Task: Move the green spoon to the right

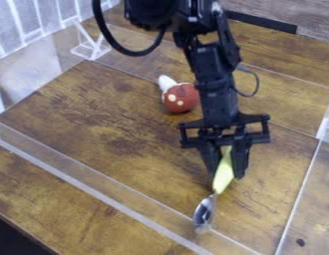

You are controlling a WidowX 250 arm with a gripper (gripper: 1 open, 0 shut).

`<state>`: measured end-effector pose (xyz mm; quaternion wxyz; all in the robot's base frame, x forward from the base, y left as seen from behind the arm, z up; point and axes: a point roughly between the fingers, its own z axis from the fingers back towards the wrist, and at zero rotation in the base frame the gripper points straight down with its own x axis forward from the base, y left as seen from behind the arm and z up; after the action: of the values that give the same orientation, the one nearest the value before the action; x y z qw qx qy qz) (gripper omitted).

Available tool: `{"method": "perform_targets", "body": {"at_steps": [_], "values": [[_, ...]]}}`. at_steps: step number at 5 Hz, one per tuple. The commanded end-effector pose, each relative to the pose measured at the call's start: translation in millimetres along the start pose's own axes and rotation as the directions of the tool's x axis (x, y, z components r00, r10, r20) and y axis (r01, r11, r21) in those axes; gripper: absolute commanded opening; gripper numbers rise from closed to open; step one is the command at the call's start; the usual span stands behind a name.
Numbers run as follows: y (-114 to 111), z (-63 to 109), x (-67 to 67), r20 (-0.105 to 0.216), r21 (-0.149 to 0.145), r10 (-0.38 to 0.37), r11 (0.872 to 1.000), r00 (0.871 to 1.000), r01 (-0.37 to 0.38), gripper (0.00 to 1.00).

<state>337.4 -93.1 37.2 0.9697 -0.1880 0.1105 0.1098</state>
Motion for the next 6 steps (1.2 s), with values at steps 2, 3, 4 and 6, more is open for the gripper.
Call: {"method": "perform_targets", "body": {"at_steps": [2, 3, 4, 6], "values": [[12.7, 19.0, 21.0, 0.097, -0.02, -0.161, 0.986, 0.982, 0.164, 0.0], [11.6, 17.1, 22.7, 0.122, -0.024, -0.211, 0.976, 0.97, 0.215, 0.0], [9.9, 14.6, 24.1, 0.152, -0.035, -0.237, 0.969, 0.96, 0.245, 0.0], [17.0, 18.4, 26.5, 0.183, -0.035, -0.331, 0.939, 0.926, 0.342, 0.0]]}}
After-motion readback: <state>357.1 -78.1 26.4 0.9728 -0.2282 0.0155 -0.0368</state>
